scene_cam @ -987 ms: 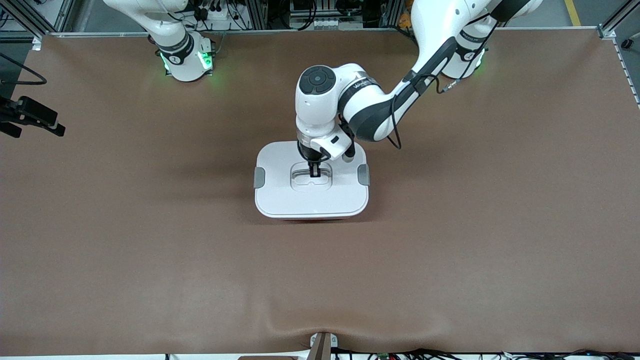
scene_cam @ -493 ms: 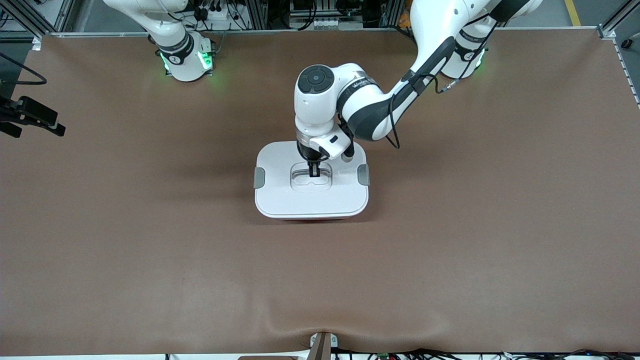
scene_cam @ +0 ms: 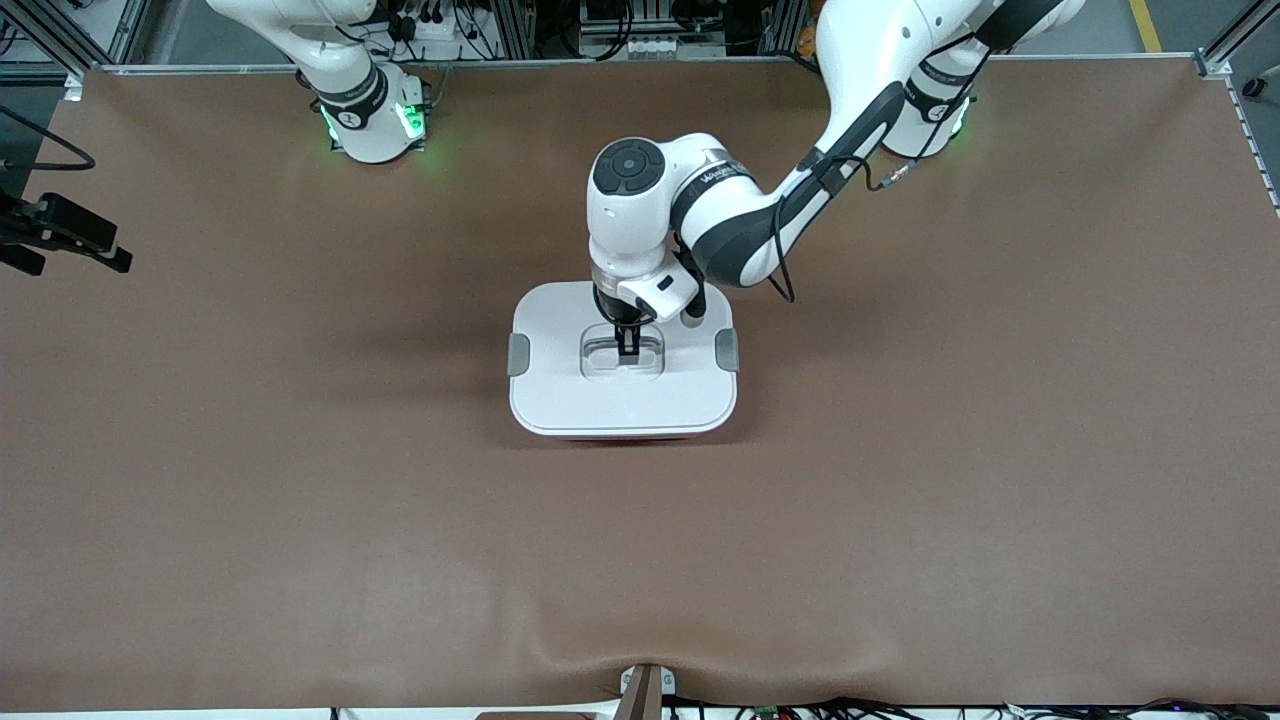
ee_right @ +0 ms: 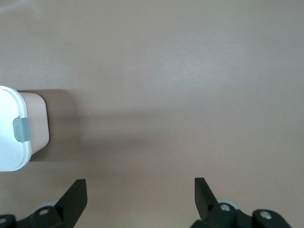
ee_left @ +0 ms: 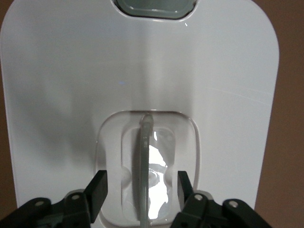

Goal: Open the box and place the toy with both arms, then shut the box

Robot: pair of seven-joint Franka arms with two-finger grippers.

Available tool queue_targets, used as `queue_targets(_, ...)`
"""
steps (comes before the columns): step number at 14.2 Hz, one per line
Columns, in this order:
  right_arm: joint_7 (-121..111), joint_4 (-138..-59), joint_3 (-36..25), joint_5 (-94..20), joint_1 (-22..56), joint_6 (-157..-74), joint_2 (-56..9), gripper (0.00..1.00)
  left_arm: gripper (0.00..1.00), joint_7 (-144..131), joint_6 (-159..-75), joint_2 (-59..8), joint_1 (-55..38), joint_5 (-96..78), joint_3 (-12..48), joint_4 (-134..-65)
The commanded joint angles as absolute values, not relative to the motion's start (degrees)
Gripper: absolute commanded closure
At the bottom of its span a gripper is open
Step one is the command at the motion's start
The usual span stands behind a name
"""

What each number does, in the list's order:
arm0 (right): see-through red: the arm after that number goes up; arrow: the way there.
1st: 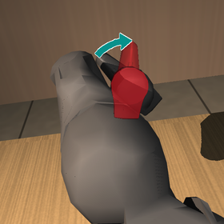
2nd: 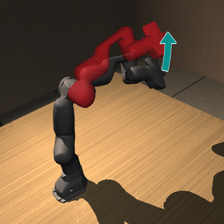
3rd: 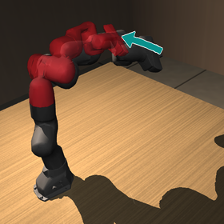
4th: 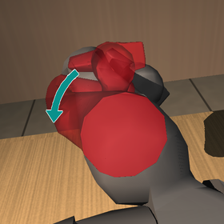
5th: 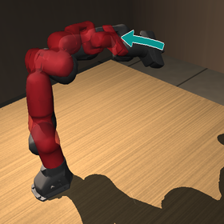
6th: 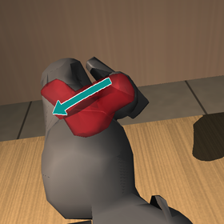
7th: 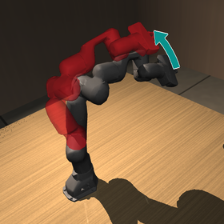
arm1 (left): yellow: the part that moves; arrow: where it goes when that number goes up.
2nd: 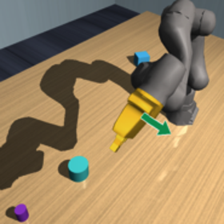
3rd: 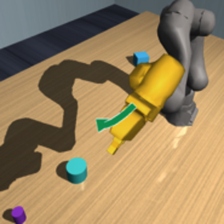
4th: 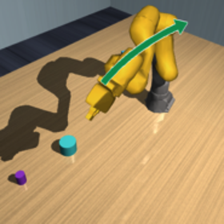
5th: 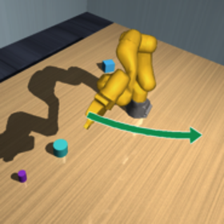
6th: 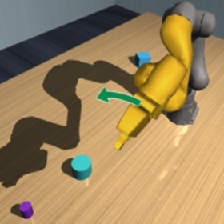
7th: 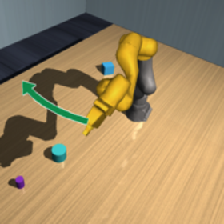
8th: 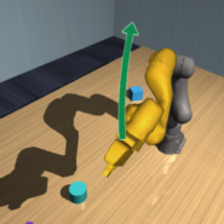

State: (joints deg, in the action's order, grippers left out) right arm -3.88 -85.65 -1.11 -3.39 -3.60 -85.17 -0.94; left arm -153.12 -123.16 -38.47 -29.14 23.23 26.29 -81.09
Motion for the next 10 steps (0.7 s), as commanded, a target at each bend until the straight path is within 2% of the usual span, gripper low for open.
queue_targets(1,-3.6,-84.2,-0.4,-3.1,-4.3,-84.1,-1.6,0.0,0.0,-152.9,-120.4,-36.0,-29.2,24.6,26.3,-80.6)
queue_targets(10,-3.6,-84.1,-0.3,-3.2,-4.1,-84.2,-2.0,0.0,0.0,-139.5,-111.8,-28.3,-27.1,22.8,27.2,-80.6)
